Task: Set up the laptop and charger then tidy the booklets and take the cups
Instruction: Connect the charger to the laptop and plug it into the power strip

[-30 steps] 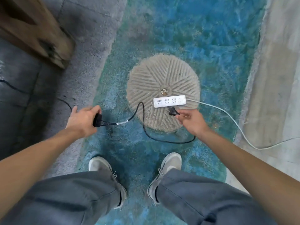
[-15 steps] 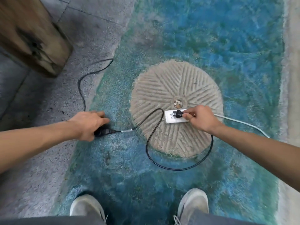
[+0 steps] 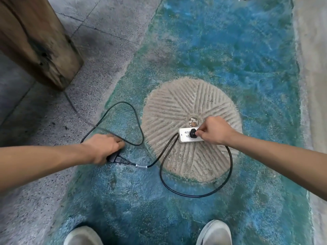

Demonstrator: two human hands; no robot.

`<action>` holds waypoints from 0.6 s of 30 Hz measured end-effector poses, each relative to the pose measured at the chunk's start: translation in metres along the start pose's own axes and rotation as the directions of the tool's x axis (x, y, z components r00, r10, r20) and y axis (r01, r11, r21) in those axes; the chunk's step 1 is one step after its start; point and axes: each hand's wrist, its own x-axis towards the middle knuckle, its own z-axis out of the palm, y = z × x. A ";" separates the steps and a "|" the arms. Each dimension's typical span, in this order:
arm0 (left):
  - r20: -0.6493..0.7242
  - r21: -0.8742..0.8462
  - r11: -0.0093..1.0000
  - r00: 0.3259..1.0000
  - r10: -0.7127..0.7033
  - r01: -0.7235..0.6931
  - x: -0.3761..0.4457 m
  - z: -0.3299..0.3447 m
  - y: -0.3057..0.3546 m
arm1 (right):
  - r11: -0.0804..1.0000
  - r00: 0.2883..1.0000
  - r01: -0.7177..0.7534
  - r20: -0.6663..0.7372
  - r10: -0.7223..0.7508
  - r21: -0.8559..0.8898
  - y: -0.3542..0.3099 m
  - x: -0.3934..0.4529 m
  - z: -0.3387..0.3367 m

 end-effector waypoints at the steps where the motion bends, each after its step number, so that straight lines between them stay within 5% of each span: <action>1: -0.019 0.009 1.000 1.000 0.003 -0.003 0.000 0.002 0.001 | 1.000 1.000 -0.007 0.008 0.007 -0.019 -0.003 0.002 -0.001; 18: -0.142 -0.010 0.992 0.982 0.127 -0.129 -0.002 0.008 -0.003 | 0.996 0.997 -0.032 -0.068 0.027 -0.078 -0.031 0.007 0.026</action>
